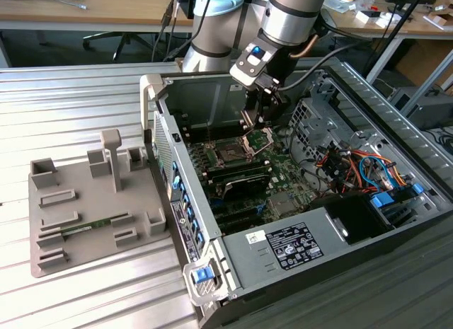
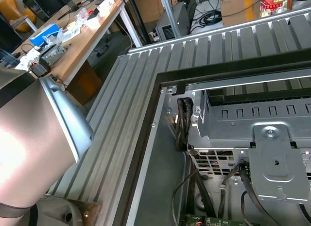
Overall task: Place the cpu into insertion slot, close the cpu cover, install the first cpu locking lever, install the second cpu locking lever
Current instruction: 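Place the cpu into insertion slot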
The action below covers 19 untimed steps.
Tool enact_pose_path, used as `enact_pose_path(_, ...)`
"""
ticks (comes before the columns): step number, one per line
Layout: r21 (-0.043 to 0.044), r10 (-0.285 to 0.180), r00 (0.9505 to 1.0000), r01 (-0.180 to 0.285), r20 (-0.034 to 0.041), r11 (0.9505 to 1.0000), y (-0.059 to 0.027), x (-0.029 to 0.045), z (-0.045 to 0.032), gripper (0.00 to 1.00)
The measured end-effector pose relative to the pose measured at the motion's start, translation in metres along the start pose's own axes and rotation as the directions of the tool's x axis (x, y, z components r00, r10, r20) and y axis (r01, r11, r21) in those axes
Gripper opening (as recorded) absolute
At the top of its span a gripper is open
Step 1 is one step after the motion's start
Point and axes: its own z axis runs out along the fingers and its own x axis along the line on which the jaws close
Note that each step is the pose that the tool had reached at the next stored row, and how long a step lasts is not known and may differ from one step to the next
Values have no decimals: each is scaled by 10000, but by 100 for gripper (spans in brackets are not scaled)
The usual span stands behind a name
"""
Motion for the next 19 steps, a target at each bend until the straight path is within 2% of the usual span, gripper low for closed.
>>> enact_pose_path(3,0,1,10000,-1,-1,10000,0,0,10,54)
enact_pose_path(4,0,0,10000,0,-1,10000,-2,-1,135,54)
enact_pose_path(5,0,0,10000,0,-1,10000,-3,-2,216,54)
enact_pose_path(19,0,1,10000,-1,1,10000,-25,-3,263,54)
